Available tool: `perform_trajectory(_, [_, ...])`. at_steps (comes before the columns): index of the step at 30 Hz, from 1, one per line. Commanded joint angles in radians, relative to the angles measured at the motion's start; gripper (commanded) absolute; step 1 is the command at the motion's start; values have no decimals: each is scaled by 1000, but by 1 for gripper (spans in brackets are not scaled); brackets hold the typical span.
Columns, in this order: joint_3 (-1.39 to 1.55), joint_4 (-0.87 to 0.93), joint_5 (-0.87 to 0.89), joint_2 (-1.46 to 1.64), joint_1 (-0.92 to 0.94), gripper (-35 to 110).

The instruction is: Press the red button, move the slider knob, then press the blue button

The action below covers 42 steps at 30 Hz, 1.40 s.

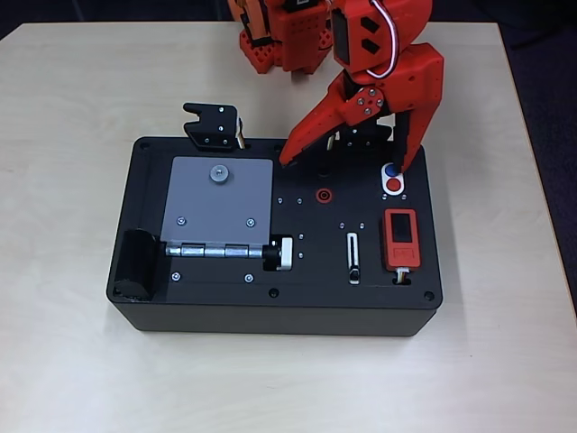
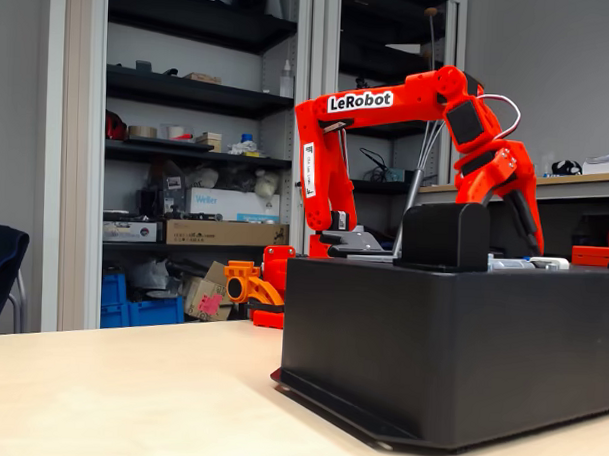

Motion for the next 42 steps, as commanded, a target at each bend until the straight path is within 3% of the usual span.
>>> perform_trajectory(1, [23,8,3,52,-6,65])
perform_trajectory(25, [100,-71,9,63,0,63])
perform_trajectory(33, [-117,46,-91,54,31,61])
perform_trajectory(37, [-238,91,-160,58,58,53])
perform_trajectory(42, [-216,61,-173,169,91,31])
